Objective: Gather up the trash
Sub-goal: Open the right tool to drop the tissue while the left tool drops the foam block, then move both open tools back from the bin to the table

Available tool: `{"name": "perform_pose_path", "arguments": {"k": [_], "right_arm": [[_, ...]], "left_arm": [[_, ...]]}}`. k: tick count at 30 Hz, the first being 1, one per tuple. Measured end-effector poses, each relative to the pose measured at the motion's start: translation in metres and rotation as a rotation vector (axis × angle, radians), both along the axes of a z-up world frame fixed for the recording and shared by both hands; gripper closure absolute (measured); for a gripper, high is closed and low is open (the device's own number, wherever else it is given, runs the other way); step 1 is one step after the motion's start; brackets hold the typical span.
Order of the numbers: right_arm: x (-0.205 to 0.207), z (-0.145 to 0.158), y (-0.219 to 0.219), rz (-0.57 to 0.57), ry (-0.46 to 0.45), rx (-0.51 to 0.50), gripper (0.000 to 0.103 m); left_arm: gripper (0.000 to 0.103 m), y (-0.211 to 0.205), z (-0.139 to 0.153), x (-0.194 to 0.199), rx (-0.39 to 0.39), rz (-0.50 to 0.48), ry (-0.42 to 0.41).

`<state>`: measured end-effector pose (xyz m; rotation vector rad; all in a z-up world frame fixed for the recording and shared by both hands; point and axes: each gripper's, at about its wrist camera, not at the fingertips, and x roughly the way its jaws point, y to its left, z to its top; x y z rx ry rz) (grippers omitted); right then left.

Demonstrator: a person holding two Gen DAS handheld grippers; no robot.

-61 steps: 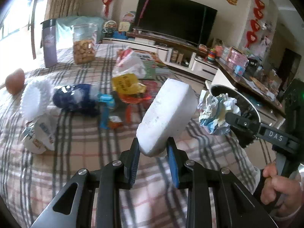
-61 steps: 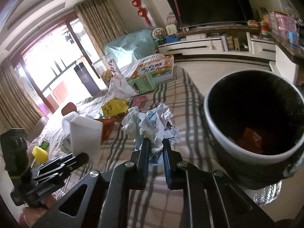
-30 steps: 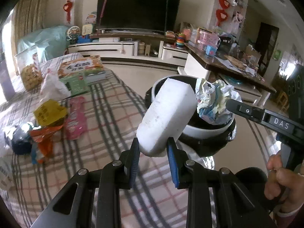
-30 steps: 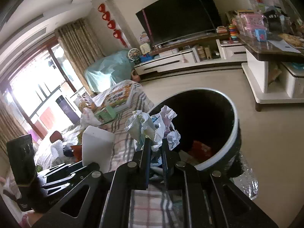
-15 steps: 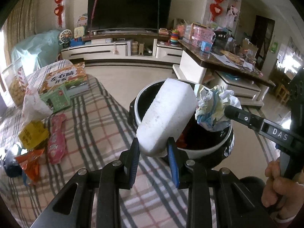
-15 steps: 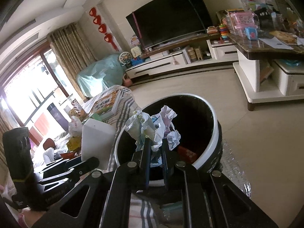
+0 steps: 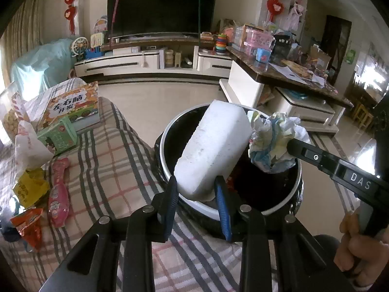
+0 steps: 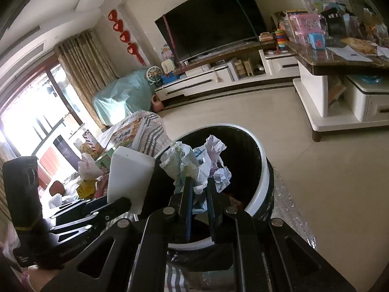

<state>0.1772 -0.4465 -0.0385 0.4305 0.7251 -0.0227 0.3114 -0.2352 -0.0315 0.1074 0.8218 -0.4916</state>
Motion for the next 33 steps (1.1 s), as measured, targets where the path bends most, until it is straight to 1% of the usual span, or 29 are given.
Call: {"name": "perform_pose_path", "arguments": {"k": [3,4,6,8,9,11,12,13,16,17,18,19,23,25,27,33], "right_arm": [[0.002,-0.002,-0.001,0.000,0.007,0.000,0.093],[0.003,-0.003,-0.002,-0.001,0.009,0.002,0.092],[0.005,-0.005,-0.002,-0.001,0.018,0.009,0.088],[0.006,-0.006,-0.004,-0.009,0.022,0.017,0.087],[0.007,-0.007,-0.005,-0.011,0.026,0.018,0.085],[0.007,-0.007,-0.004,-0.019,0.028,0.019,0.074],[0.006,-0.007,-0.005,-0.022,0.025,0.022,0.064],[0.006,-0.007,-0.005,-0.023,0.023,0.022,0.056],[0.003,-0.005,-0.003,-0.027,0.016,0.018,0.046],[0.002,-0.005,-0.002,-0.027,0.016,0.020,0.044],[0.002,-0.004,-0.001,-0.027,0.016,0.021,0.040],[0.001,-0.003,0.000,-0.025,0.015,0.023,0.036],[-0.002,0.001,0.012,-0.005,0.005,0.022,0.026],[-0.002,0.003,0.019,0.008,0.004,0.024,0.018],[-0.002,0.004,0.029,0.029,-0.001,0.025,0.015],[0.000,0.002,0.063,0.101,0.010,0.035,0.014]], "left_arm": [[0.071,-0.004,0.000,0.003,-0.003,0.003,0.010],[0.069,-0.005,0.000,0.005,-0.006,0.004,0.014],[0.066,-0.005,0.001,0.005,-0.015,0.012,0.015],[0.060,-0.004,0.002,0.006,-0.015,0.018,0.009],[0.058,-0.004,0.002,0.005,-0.016,0.019,0.006],[0.052,-0.004,0.002,0.002,-0.014,0.023,0.004],[0.049,-0.002,0.001,0.001,-0.016,0.028,0.002],[0.048,-0.002,0.001,0.000,-0.018,0.030,0.002],[0.048,0.002,-0.001,-0.006,-0.027,0.035,0.007],[0.048,0.005,-0.001,-0.008,-0.030,0.039,0.007],[0.048,0.008,-0.001,-0.011,-0.034,0.044,0.006],[0.047,0.012,-0.001,-0.014,-0.038,0.048,0.006],[0.043,0.031,-0.002,-0.028,-0.054,0.082,0.001],[0.042,0.043,-0.004,-0.033,-0.057,0.102,0.004],[0.040,0.056,-0.006,-0.041,-0.067,0.130,0.010],[0.040,0.101,-0.009,-0.067,-0.101,0.218,0.021]]}}
